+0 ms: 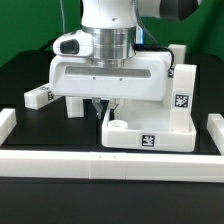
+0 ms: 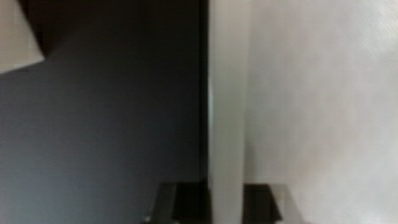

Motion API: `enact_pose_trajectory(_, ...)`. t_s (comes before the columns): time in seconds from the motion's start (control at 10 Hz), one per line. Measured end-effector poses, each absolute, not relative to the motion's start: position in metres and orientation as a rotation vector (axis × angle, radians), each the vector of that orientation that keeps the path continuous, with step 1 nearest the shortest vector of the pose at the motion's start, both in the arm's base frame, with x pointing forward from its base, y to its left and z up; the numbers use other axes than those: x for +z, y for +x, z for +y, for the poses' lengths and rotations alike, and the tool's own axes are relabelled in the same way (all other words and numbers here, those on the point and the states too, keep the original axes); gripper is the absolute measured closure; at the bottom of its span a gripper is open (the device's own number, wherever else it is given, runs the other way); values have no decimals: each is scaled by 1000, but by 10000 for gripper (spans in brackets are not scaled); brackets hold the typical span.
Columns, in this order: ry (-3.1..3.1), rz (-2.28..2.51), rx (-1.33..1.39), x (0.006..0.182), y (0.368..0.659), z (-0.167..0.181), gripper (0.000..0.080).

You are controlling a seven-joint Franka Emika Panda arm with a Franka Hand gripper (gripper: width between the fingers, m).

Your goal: Assemble desk

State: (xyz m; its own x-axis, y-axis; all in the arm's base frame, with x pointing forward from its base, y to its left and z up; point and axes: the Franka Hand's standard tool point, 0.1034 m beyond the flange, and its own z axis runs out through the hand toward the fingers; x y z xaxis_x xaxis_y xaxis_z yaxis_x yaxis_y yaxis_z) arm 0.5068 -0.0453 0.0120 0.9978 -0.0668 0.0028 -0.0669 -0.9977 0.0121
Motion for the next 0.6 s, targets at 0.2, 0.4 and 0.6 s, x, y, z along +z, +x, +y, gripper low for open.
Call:
enact_pose_trajectory(0.2, 3122, 62, -2, 12, 508, -45, 736)
enact_pose_trajectory(0.4, 3102, 221, 0, 11, 526, -40, 736)
enact_pose_trajectory(0.6, 3070, 399, 27, 11, 531, -45, 736)
